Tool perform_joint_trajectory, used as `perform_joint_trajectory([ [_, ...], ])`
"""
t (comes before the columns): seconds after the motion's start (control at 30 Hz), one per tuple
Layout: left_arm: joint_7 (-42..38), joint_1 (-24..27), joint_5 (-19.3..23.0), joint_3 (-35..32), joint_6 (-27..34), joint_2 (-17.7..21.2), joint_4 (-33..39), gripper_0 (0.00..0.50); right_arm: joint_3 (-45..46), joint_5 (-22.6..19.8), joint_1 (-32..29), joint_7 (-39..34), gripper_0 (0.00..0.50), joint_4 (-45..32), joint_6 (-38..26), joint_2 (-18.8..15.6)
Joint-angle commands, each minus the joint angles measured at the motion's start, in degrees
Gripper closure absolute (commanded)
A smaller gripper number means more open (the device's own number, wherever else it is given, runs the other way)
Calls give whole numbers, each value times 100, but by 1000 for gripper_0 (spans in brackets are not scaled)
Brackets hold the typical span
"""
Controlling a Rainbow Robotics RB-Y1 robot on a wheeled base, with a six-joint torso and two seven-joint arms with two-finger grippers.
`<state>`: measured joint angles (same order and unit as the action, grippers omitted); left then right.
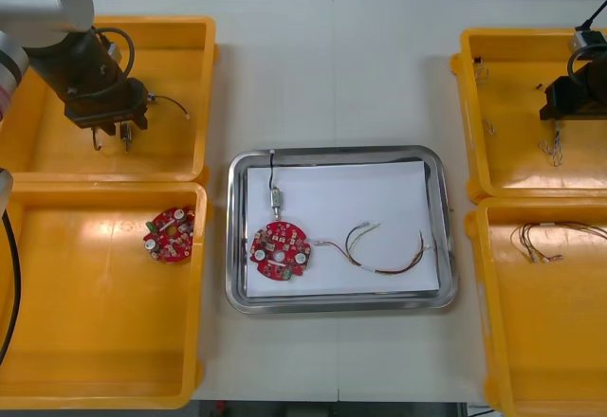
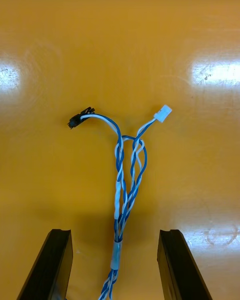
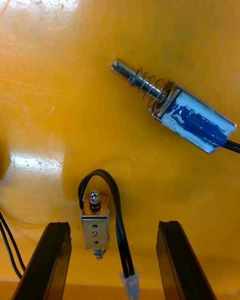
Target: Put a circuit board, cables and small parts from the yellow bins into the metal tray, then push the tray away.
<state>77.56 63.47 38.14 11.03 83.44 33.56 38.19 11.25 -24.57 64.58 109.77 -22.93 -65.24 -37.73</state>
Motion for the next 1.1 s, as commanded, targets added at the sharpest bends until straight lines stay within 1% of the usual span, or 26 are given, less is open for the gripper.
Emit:
perform_joint_trajectory([
  [0.03,470,148,18,119,-161,-42,39,0,202,-22,-24,80,8,-45,73,20],
  [0.23,497,77,-26,137,-205,-42,39,0,263,-22,-165,98,10,-45,117,20],
  [0.43,514,-28,-44,128,-302,-42,39,0,263,-250,-340,133,9,-45,275,20],
  [0.7,558,-142,-61,137,-372,-42,39,0,263,-373,-499,203,11,-45,328,55],
  [0.93,602,-257,-79,128,-434,-42,39,0,263,-391,-578,265,9,-45,328,55],
  [0.97,602,-257,-79,137,-443,-42,39,0,263,-400,-586,265,24,-45,328,55],
  [1.0,602,-257,-88,137,-434,-42,39,0,263,-409,-595,282,117,-45,337,55],
  [1.03,602,-257,-97,137,-434,-42,39,0,263,-461,-604,300,255,-45,337,55],
  [1.07,593,-257,-97,128,-434,-33,39,0,255,-514,-630,309,475,-45,337,55],
  [1.1,593,-257,-97,137,-434,-42,39,0,255,-532,-639,309,500,-45,328,55],
])
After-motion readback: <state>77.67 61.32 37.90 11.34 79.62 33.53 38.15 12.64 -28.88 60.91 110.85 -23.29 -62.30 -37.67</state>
